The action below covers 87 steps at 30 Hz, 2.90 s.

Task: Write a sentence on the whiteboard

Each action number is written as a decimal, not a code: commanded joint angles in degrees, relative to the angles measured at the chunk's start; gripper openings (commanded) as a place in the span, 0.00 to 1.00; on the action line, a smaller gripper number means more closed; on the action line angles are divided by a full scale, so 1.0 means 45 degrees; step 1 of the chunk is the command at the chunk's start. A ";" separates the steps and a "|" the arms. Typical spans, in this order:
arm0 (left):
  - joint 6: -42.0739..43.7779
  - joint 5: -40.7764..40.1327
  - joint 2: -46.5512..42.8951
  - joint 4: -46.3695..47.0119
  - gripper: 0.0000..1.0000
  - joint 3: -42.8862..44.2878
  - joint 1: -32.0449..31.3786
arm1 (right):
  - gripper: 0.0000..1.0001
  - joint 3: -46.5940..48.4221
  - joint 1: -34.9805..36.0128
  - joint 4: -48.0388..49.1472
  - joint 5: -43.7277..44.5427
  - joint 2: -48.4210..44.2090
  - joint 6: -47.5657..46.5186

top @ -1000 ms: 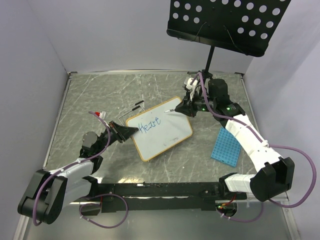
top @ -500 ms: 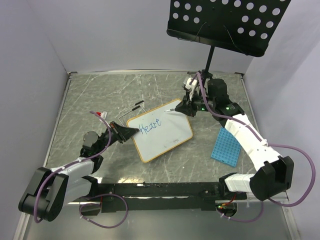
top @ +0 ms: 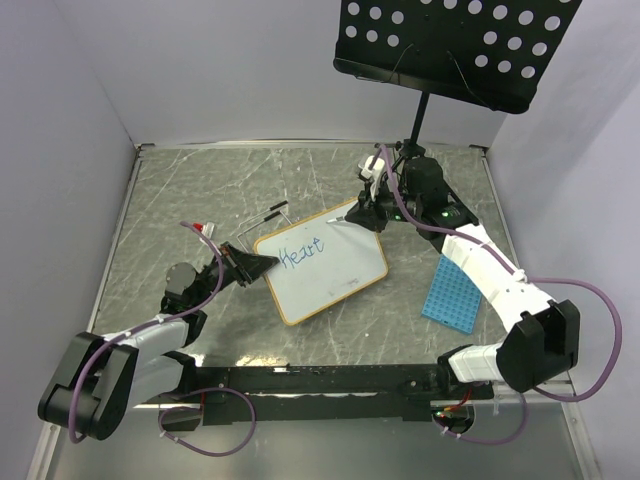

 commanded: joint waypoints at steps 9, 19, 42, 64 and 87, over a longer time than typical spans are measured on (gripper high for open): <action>-0.0540 0.0038 -0.0099 0.2137 0.01 0.0589 0.0031 | 0.00 0.0139 0.0101 -0.0033 -0.0080 0.0126 -0.0335; -0.0501 -0.0216 -0.0411 0.1864 0.01 0.0589 0.0031 | 0.00 -0.0232 0.0120 -0.0521 -0.0334 -0.0167 -0.0628; -0.0462 -0.0411 -0.0490 0.1746 0.01 0.0452 0.0031 | 0.00 -0.0467 0.0120 -0.0698 -0.0549 -0.0441 -0.0590; -0.0442 -0.0333 -0.0490 0.1668 0.01 0.0530 0.0031 | 0.00 0.0041 -0.0153 0.0123 0.0330 0.0087 0.0231; -0.0481 -0.0431 -0.0138 0.1902 0.01 0.0608 0.0031 | 0.00 -0.0466 -0.0368 -0.1303 -0.0295 -0.0167 -0.0746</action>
